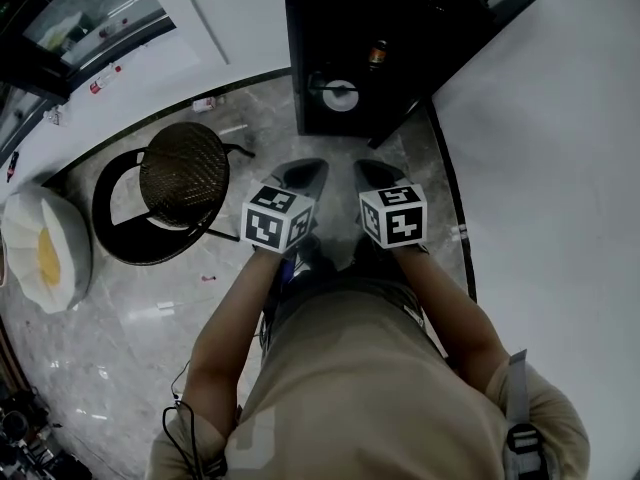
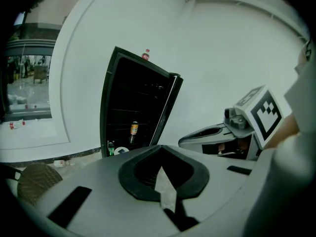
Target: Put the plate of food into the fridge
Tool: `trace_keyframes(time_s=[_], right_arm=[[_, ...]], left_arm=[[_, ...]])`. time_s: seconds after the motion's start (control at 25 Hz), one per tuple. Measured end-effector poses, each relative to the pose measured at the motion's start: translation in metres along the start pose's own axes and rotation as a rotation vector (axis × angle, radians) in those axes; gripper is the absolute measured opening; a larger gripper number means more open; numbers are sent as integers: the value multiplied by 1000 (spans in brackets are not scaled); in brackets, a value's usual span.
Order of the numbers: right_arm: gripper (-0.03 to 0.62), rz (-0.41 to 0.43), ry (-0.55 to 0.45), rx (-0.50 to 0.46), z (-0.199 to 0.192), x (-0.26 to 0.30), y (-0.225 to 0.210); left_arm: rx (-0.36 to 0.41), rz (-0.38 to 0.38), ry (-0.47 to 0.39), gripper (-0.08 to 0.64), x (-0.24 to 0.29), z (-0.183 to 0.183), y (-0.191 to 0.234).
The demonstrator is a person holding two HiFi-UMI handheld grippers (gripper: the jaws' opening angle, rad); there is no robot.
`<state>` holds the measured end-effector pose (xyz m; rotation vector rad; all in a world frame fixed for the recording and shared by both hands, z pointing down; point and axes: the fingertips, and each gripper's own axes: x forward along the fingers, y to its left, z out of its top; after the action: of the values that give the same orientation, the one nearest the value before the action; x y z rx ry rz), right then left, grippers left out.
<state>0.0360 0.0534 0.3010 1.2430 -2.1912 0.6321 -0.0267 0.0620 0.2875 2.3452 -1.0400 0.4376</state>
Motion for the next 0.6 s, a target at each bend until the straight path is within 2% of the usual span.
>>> trace_keyframes(time_s=[0.4,0.6], right_arm=[[21,32,-45,-3,0,-24,-15],[21,48,-15,8,-30,-56,-40]], left_arm=[[24,-14,6,11,13,3,-35],[-6,-23,14,11,28,-3,-71]])
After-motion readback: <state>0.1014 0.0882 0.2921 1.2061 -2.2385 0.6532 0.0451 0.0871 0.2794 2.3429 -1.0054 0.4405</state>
